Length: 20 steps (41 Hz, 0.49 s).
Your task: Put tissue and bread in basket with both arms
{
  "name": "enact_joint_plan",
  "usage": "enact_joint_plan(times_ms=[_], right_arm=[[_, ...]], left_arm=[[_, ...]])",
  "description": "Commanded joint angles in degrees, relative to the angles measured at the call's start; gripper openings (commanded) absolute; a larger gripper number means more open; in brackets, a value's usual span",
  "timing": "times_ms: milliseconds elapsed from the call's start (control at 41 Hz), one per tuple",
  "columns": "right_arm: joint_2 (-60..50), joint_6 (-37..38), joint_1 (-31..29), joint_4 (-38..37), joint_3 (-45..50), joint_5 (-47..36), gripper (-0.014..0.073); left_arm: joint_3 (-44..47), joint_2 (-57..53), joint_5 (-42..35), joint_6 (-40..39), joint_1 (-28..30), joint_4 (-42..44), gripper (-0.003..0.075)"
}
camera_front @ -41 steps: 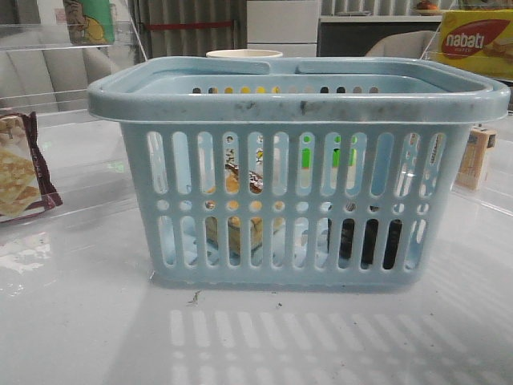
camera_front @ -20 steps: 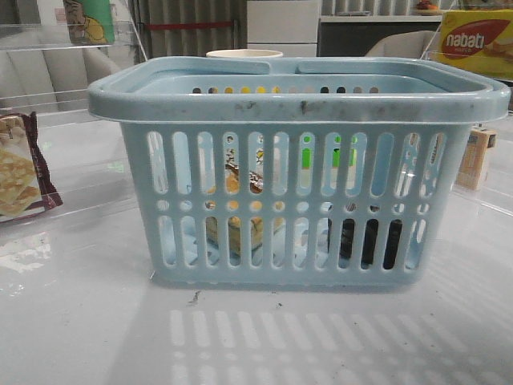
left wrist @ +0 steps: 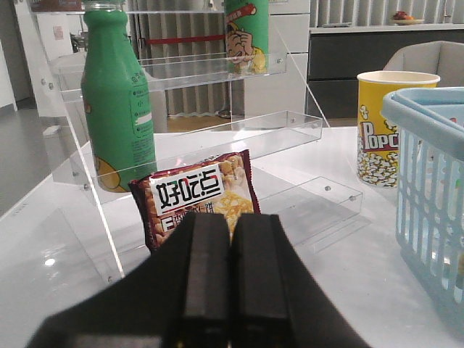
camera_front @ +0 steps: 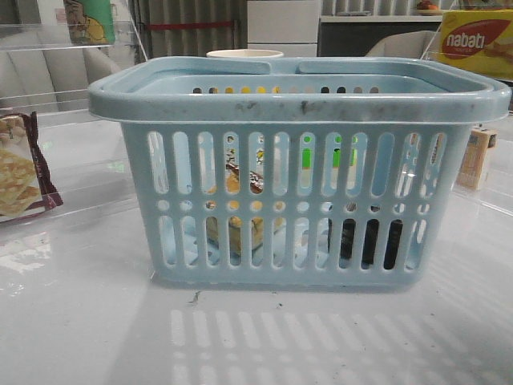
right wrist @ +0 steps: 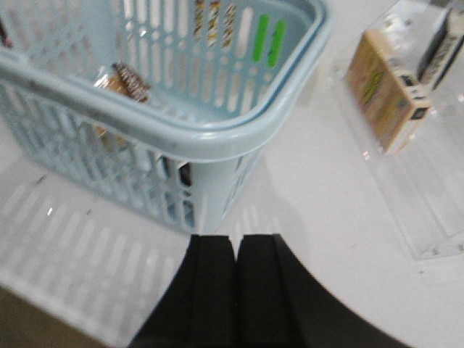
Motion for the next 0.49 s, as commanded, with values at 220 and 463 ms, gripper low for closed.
enact_joint_plan(times_ms=[220,463], right_arm=[[-15.96,-0.65,-14.33,-0.37,19.96,-31.86,0.0057],[-23.66,-0.65,-16.37,-0.37,28.63,-37.52,0.0057]], left_arm=[[0.00,-0.89,-5.25,-0.17,0.13,-0.54,0.0092],[0.00,-0.89,-5.25,-0.17,0.13,-0.54,0.0092]])
